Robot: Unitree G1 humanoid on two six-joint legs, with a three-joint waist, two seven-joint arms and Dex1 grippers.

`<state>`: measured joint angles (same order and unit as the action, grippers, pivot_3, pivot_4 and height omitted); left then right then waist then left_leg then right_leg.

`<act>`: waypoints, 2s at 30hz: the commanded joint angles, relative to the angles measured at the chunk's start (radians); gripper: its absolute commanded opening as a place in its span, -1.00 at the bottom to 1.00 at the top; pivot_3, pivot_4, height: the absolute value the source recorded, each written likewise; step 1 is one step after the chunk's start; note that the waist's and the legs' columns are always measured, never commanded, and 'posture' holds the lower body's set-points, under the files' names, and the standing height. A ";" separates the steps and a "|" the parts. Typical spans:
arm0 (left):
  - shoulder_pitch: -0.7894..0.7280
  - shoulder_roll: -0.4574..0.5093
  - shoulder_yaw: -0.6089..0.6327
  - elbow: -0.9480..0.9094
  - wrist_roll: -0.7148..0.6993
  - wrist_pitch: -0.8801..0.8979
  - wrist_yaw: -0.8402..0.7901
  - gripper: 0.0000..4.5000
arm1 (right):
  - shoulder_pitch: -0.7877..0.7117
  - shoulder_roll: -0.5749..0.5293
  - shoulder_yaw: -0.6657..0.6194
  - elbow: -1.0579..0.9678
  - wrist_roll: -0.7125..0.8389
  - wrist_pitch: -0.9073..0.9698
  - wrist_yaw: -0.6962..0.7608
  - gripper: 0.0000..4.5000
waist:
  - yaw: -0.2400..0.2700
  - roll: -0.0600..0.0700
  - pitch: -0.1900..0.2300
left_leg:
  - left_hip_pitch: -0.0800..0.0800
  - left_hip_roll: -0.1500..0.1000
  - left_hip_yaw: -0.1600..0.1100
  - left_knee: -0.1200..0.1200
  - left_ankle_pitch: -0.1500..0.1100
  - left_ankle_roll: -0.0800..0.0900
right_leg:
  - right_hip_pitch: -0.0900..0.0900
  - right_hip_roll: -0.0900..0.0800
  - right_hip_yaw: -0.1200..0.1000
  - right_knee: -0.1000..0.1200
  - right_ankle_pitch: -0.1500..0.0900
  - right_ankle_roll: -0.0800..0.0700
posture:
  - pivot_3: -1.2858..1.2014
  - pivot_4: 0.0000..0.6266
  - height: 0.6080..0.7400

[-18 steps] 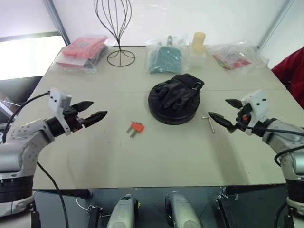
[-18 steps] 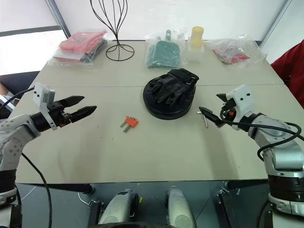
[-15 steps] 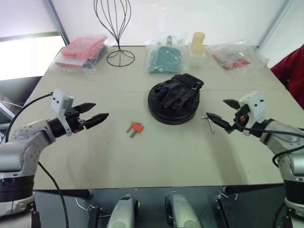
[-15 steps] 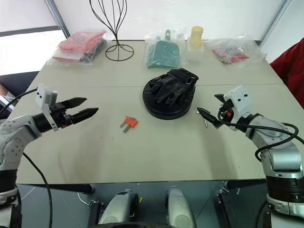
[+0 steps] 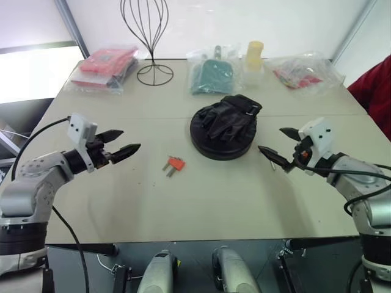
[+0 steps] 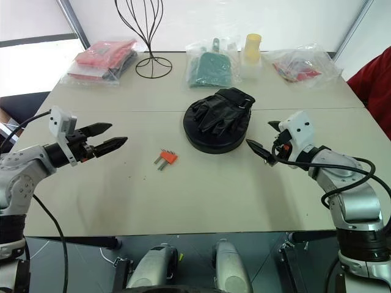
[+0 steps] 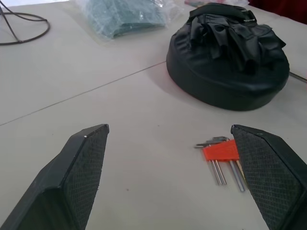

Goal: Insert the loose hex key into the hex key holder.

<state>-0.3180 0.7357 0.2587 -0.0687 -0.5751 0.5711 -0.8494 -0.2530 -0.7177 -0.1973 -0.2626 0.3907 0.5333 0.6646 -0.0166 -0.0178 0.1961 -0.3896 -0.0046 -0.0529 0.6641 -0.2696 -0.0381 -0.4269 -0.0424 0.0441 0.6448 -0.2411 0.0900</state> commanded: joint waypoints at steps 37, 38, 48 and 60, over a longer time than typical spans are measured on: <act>-0.109 -0.038 -0.080 -0.128 0.013 -0.036 -0.016 0.90 | -0.317 0.409 0.031 -0.089 0.008 0.419 -0.502 1.00 | -0.003 0.000 0.000 | -0.001 -0.001 -0.002 -0.002 0.000 0.000 | -0.002 0.000 -0.001 0.001 0.001 0.001 | 0.03 -0.52 1.00; -0.107 -0.041 -0.083 -0.123 0.017 -0.040 -0.017 0.90 | -0.315 0.406 0.022 -0.097 0.013 0.434 -0.507 1.00 | -0.003 0.000 0.000 | -0.001 -0.001 -0.001 -0.002 0.000 0.000 | -0.002 0.000 -0.001 0.001 0.001 0.001 | 0.03 -0.52 1.00; -0.123 -0.060 -0.101 -0.102 0.046 -0.060 -0.010 0.90 | -0.280 0.500 0.020 -0.080 0.027 0.450 -0.540 1.00 | -0.006 0.000 0.000 | -0.001 -0.001 -0.001 -0.002 0.000 0.000 | -0.002 0.001 0.000 0.001 0.001 0.001 | 0.03 -0.52 1.00; -0.115 -0.070 -0.088 -0.110 0.072 -0.086 0.039 1.00 | -0.279 0.574 0.110 0.090 -0.053 0.314 -0.546 0.16 | -0.008 0.000 0.000 | -0.001 0.000 -0.001 -0.002 0.000 0.000 | -0.002 0.000 -0.001 0.001 0.001 0.001 | 0.03 -0.52 1.00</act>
<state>-0.4255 0.6646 0.1436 -0.1559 -0.5041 0.5092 -0.8207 -0.5178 -0.1545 -0.1049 -0.1775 0.3387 0.8643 0.1134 -0.0249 -0.0176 0.1962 -0.3907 -0.0050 -0.0542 0.6625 -0.2696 -0.0381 -0.4291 -0.0420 0.0436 0.6463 -0.2402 0.0911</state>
